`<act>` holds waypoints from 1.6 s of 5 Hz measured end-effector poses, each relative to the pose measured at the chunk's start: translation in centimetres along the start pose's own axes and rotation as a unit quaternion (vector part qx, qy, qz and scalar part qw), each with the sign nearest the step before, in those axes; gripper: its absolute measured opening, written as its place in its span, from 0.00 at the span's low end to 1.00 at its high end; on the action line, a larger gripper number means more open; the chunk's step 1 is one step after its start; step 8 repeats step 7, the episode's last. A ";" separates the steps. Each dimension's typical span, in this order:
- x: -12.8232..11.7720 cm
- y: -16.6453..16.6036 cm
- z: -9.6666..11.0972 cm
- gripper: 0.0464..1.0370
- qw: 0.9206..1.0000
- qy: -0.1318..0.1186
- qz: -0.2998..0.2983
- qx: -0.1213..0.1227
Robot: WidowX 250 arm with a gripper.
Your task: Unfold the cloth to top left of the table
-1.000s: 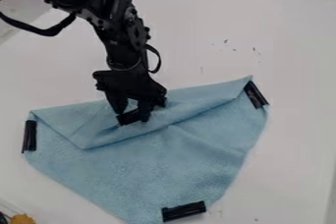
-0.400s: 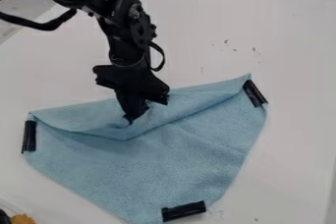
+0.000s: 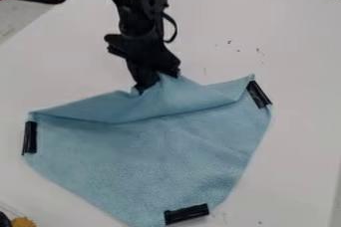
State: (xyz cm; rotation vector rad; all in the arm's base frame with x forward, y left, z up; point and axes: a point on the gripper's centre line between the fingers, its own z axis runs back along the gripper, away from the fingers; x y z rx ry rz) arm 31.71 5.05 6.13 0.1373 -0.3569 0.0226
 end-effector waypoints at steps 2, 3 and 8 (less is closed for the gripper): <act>4.9 5.3 -4.1 0.01 0.998 -0.034 -0.043 -0.018; 5.2 6.5 -6.3 0.03 0.998 -0.023 -0.041 -0.033; 10.3 8.0 -5.8 0.96 0.991 -0.018 -0.132 -0.007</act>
